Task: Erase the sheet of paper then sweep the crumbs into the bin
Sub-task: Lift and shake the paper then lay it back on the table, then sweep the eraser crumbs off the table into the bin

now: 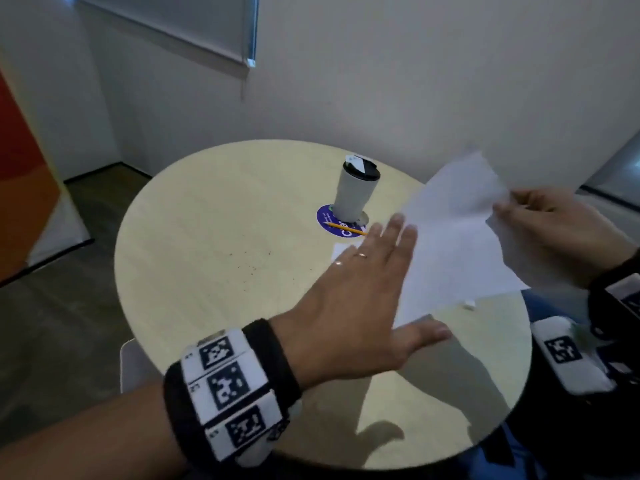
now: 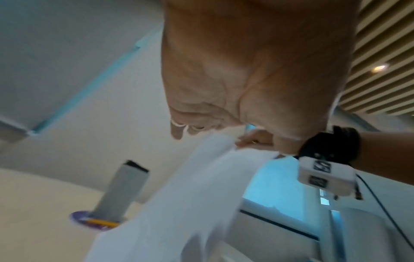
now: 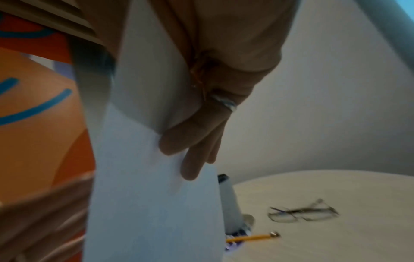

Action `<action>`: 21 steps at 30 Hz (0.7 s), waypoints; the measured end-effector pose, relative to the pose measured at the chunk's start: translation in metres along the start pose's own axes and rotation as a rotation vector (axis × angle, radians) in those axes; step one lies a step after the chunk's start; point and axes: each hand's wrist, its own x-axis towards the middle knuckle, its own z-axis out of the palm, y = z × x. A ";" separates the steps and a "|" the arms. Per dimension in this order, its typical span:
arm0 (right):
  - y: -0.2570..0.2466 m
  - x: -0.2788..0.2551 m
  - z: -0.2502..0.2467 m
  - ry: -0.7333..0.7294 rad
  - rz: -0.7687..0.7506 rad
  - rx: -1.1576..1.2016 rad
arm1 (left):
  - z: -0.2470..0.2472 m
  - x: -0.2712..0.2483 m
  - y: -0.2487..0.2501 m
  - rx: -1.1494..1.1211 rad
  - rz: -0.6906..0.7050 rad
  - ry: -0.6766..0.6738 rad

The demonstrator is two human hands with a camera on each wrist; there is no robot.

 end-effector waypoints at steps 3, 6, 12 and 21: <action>-0.040 0.003 0.006 0.059 -0.182 -0.098 | 0.003 0.027 0.024 -0.017 0.239 0.127; -0.064 0.011 -0.003 0.107 -0.298 -0.125 | 0.014 0.042 0.009 0.026 0.181 0.099; -0.086 0.020 -0.039 0.125 -0.447 -0.064 | 0.012 0.040 -0.060 0.107 -0.253 -0.158; -0.135 -0.009 -0.007 0.177 -0.533 -0.281 | -0.058 0.048 -0.118 0.145 -0.502 -0.099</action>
